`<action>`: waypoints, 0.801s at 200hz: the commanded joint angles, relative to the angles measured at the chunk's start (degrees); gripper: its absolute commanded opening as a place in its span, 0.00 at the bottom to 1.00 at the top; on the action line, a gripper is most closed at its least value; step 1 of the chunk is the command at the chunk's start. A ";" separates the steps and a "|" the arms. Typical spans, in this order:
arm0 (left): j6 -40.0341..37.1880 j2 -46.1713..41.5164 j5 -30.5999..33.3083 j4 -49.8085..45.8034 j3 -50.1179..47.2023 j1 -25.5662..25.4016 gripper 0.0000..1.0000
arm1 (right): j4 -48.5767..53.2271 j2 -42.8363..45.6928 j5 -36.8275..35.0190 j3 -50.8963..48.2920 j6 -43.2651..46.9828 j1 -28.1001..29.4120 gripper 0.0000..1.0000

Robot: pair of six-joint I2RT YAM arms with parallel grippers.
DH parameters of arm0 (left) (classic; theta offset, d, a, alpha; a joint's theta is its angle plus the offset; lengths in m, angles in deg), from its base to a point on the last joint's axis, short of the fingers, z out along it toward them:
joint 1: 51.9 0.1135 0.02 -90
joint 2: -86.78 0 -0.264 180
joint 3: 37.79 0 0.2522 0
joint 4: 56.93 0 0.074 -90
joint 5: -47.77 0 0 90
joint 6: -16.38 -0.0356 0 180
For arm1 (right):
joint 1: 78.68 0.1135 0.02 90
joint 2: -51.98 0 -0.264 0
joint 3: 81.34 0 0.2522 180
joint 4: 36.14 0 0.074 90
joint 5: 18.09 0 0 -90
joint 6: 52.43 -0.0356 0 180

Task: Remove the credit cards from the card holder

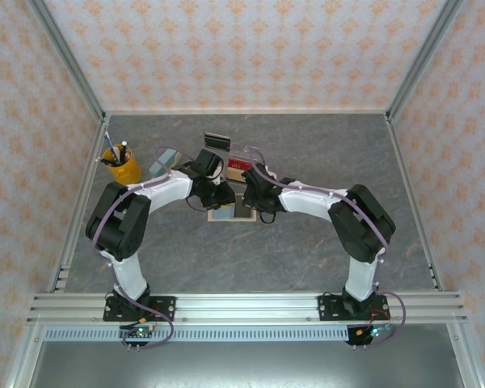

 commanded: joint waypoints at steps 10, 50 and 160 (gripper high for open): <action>-1.08 0.91 -0.97 0.18 2.19 -0.48 0.22 | 2.61 -2.11 -1.63 2.14 0.82 0.08 0.13; -1.28 1.88 -1.67 0.53 2.43 -0.41 0.21 | 3.65 -3.49 -1.44 3.21 0.82 0.08 0.13; -3.06 4.76 0.43 -0.72 3.75 -0.44 0.22 | 4.47 -5.91 -0.21 3.64 1.21 0.08 0.12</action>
